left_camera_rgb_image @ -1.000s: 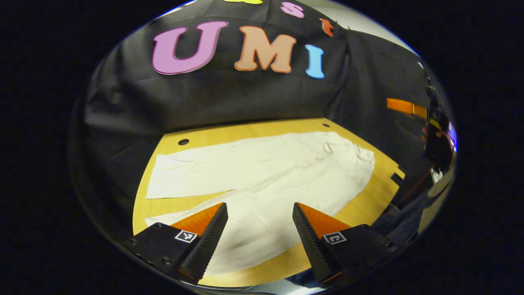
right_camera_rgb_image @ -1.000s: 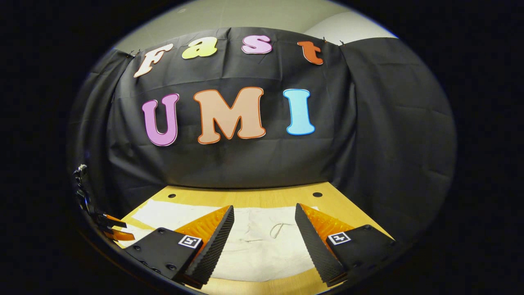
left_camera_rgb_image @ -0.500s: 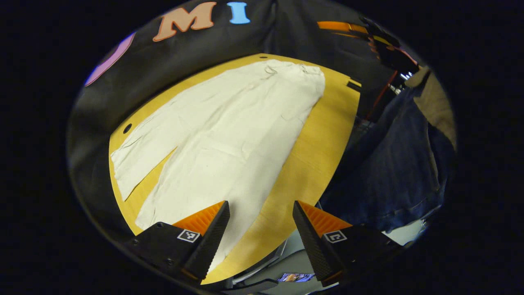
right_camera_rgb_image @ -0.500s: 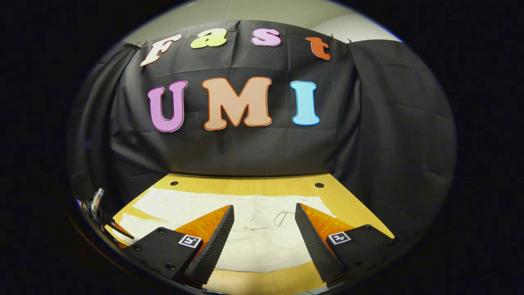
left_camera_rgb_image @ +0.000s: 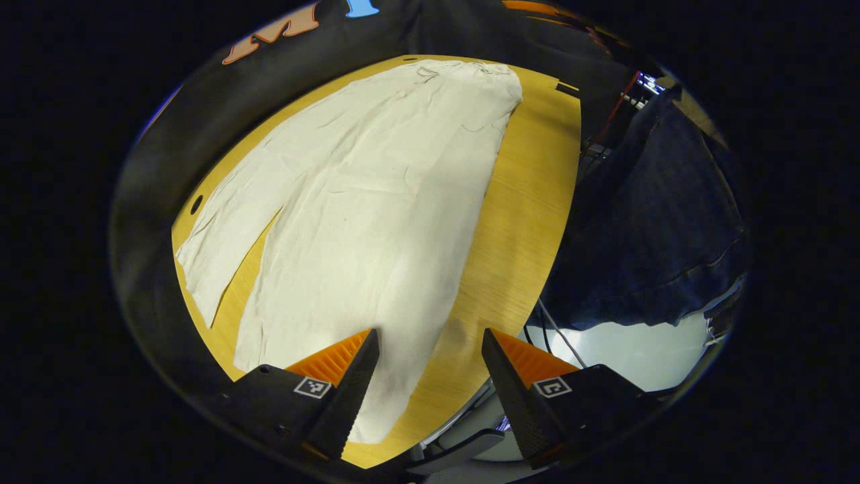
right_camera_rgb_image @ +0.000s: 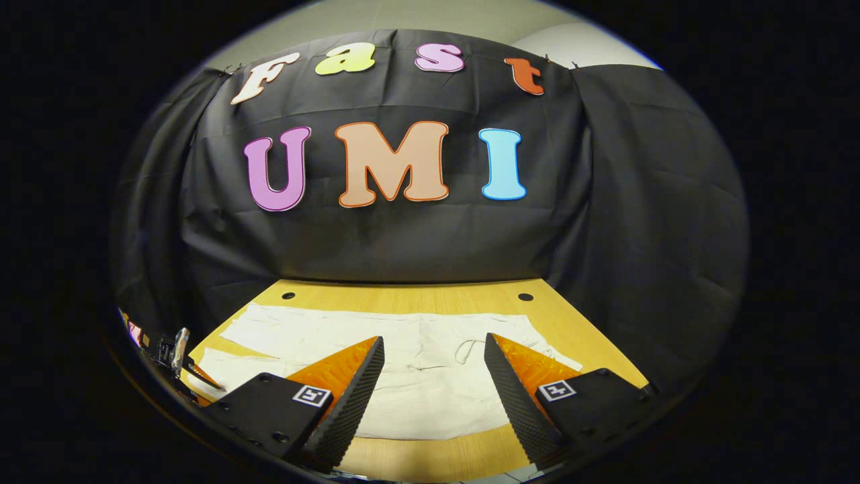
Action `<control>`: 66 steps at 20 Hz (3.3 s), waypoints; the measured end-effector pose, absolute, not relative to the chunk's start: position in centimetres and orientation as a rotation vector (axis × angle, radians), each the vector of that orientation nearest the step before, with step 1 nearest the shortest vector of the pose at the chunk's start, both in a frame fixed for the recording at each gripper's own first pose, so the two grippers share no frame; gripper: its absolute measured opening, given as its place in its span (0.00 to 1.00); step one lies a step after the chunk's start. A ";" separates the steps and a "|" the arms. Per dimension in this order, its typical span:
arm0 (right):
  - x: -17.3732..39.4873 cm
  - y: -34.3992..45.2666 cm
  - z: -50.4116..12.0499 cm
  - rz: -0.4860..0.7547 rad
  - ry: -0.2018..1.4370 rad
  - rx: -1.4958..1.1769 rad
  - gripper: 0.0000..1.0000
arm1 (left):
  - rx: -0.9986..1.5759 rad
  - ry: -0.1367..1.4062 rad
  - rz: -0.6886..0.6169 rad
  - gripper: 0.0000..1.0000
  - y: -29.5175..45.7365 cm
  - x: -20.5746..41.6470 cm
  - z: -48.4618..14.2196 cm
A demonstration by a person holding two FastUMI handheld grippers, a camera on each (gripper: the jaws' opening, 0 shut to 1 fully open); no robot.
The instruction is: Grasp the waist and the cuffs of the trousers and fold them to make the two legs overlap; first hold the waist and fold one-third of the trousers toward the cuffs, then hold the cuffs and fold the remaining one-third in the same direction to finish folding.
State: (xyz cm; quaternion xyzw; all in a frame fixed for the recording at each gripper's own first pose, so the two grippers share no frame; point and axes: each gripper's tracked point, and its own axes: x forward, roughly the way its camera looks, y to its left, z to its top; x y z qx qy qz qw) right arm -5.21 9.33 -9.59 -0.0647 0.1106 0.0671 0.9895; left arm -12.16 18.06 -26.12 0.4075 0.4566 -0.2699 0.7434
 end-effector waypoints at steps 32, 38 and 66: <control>-0.8 2.8 -20.4 0.431 0.548 -0.371 0.92 | 0.994 1.271 -0.547 0.00 21.3 -10.3 -26.5; -1.4 -0.7 -24.4 0.600 0.663 -0.713 0.97 | 0.966 1.323 -0.509 0.00 21.5 -10.1 -26.5; -2.4 -6.5 -35.9 0.921 1.203 -1.152 0.77 | 0.898 1.399 -0.491 0.00 22.0 -9.8 -26.6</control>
